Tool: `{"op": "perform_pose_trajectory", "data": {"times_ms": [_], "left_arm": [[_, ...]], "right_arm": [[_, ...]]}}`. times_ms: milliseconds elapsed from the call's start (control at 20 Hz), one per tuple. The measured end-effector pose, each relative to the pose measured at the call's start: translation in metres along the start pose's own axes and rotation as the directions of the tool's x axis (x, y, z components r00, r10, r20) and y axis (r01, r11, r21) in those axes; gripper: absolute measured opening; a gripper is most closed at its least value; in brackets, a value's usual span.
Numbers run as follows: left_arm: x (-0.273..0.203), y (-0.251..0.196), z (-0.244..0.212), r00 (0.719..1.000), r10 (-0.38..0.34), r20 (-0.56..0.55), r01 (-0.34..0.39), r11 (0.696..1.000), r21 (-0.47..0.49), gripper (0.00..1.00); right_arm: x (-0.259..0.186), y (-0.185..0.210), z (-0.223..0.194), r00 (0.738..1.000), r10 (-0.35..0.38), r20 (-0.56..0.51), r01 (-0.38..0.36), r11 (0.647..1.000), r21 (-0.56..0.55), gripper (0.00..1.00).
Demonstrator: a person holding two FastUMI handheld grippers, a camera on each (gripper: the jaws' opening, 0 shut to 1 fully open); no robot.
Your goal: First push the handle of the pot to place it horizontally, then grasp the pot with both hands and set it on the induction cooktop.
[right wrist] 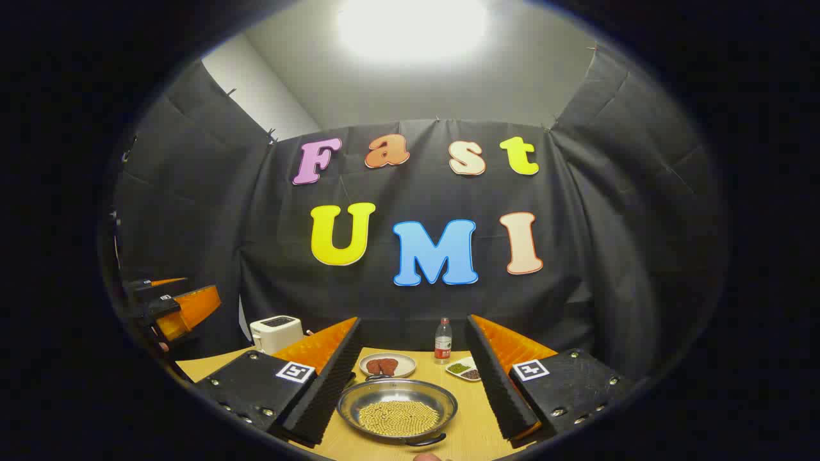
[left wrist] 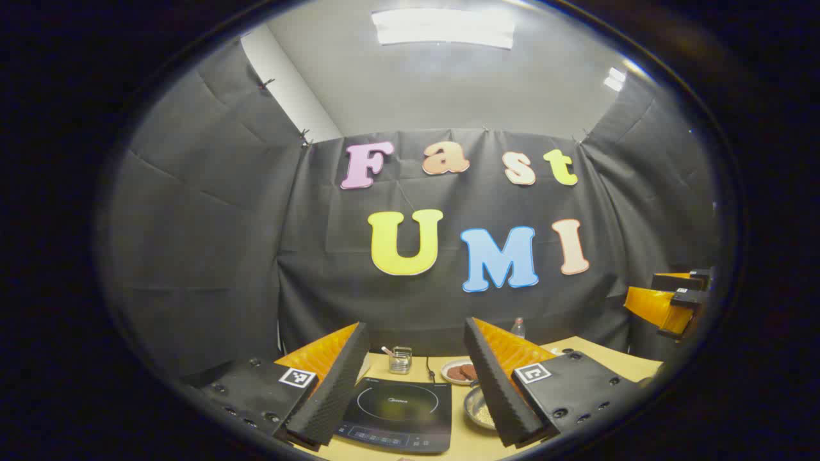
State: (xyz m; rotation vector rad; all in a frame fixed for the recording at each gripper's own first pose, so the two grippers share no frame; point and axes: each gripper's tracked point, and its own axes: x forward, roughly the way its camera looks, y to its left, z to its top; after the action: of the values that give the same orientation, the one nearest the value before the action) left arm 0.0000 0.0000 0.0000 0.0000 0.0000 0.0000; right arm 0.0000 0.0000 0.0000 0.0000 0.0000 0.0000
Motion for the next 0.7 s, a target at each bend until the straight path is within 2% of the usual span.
{"op": "perform_pose_trajectory", "data": {"times_ms": [100, 200, 250, 400, 450, 550, 600, 700], "left_arm": [[0.000, 0.005, 0.004, 1.000, 0.010, 0.012, -0.010, 1.000, -0.002, 0.97], [0.002, 0.007, 0.001, 1.000, 0.012, 0.004, -0.012, 1.000, -0.005, 1.00], [0.003, 0.009, -0.003, 1.000, 0.012, -0.003, -0.012, 1.000, 0.000, 0.92], [0.004, 0.008, -0.004, 1.000, -0.003, -0.012, 0.003, 1.000, 0.018, 0.92], [0.003, 0.006, -0.006, 1.000, -0.012, -0.014, 0.013, 1.000, 0.020, 1.00], [0.003, 0.006, -0.010, 1.000, -0.018, -0.024, 0.019, 0.999, 0.029, 1.00], [0.004, 0.006, -0.010, 0.999, -0.017, -0.027, 0.018, 0.999, 0.033, 0.92], [0.007, 0.004, -0.009, 0.999, -0.021, -0.031, 0.022, 0.999, 0.035, 0.92]], "right_arm": [[0.001, -0.006, 0.005, 1.000, -0.013, 0.016, 0.014, 1.000, -0.017, 0.97], [0.000, -0.014, 0.006, 0.999, -0.033, 0.027, 0.034, 0.999, -0.024, 0.96], [-0.001, -0.018, 0.005, 0.999, -0.043, 0.026, 0.044, 0.999, -0.025, 0.96], [-0.002, -0.037, -0.001, 0.996, -0.085, 0.009, 0.085, 0.996, -0.019, 0.96], [-0.002, -0.044, -0.004, 0.995, -0.100, 0.002, 0.100, 0.995, -0.023, 0.96], [-0.002, -0.056, -0.008, 0.992, -0.126, -0.010, 0.125, 0.992, -0.027, 0.96], [-0.001, -0.061, -0.009, 0.990, -0.137, -0.015, 0.137, 0.990, -0.024, 0.93], [0.000, -0.070, -0.010, 0.988, -0.155, -0.021, 0.155, 0.988, -0.020, 0.96]]}}
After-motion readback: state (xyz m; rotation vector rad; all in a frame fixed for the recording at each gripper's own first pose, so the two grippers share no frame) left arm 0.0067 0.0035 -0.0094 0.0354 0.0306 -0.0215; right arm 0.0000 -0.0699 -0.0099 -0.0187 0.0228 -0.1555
